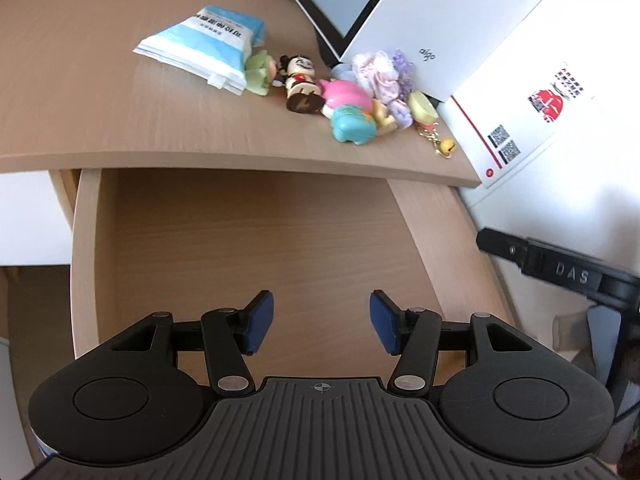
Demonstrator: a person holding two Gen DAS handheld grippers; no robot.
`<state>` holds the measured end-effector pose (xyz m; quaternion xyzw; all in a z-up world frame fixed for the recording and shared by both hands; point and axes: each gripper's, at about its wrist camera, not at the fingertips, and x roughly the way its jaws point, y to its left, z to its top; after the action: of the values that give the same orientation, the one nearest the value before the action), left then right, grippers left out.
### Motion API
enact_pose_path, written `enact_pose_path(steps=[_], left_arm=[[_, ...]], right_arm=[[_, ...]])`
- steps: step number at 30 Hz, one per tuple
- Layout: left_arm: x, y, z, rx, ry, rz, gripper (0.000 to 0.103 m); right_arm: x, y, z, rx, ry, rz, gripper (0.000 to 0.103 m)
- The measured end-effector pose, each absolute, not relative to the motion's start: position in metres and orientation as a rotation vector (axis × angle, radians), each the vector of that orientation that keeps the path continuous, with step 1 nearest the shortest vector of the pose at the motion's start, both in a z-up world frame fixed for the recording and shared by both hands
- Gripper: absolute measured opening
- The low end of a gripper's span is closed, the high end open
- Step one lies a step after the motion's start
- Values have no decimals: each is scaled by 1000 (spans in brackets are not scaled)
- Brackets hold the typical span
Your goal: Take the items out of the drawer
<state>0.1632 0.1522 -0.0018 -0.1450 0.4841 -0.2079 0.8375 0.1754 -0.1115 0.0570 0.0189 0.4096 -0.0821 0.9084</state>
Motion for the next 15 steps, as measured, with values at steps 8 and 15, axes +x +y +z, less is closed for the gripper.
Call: enact_pose_path(steps=[8, 15], left_arm=[[93, 142, 17, -260, 936, -296, 58], [25, 131, 24, -231, 946, -198, 58]], right_arm=[[119, -114, 51, 75, 828, -69, 83], [60, -112, 31, 43, 829, 34, 84]])
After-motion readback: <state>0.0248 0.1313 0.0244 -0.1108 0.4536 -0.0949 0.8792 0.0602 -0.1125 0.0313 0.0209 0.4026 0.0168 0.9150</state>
